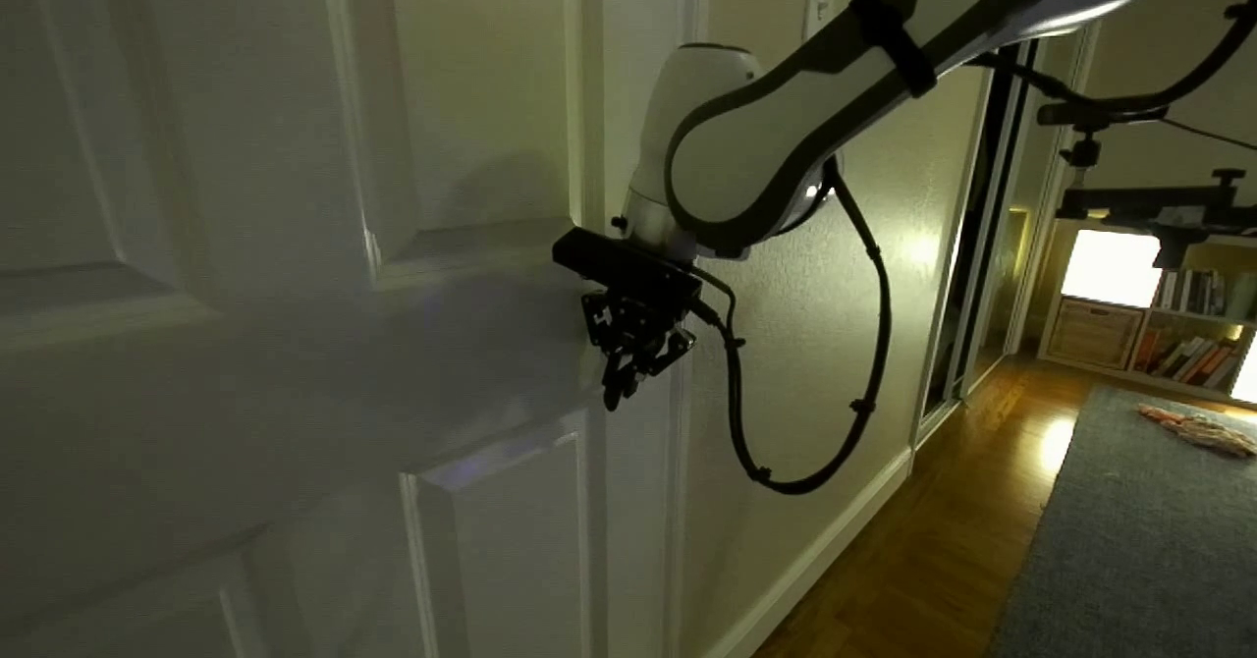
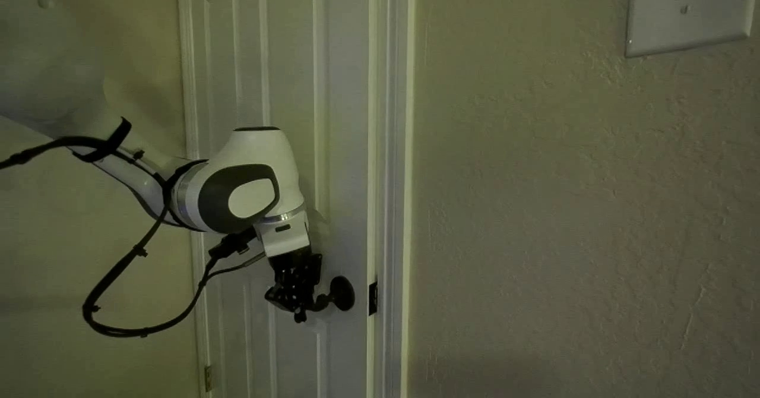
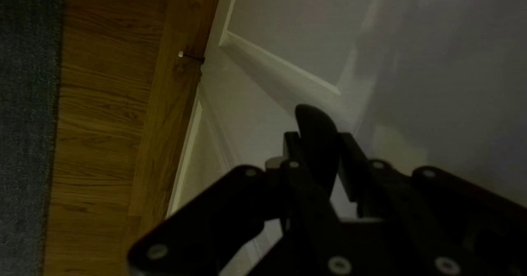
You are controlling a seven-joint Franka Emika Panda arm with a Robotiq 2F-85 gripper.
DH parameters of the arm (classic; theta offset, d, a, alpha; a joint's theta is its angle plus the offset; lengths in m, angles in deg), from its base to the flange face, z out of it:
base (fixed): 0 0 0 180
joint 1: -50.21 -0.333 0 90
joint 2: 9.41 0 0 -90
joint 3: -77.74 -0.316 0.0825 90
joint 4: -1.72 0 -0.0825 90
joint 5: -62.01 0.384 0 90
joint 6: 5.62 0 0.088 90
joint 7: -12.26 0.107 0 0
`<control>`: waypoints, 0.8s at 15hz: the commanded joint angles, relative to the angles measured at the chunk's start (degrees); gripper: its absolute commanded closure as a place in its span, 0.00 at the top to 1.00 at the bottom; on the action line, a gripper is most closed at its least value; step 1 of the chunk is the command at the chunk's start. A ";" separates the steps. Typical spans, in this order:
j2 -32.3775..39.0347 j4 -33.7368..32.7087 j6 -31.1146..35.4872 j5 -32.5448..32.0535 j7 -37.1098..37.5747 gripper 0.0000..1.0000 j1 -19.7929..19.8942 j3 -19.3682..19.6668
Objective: Open the white door
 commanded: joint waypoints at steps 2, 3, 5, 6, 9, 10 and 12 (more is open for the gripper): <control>-8.96 14.57 0.90 4.53 -2.19 0.11 0.38 -4.30; -10.18 16.59 1.26 5.65 -1.94 0.11 0.65 -4.75; -13.41 20.97 2.57 7.52 -1.58 0.11 0.85 -5.30; -15.02 23.35 3.83 8.31 -1.74 0.11 0.95 -5.68; -19.87 29.10 8.09 9.83 -3.09 0.11 0.94 -6.94; -20.92 30.43 8.81 9.94 -3.16 0.11 0.74 -7.15; -22.94 32.33 8.95 10.67 -4.23 0.11 1.11 -8.69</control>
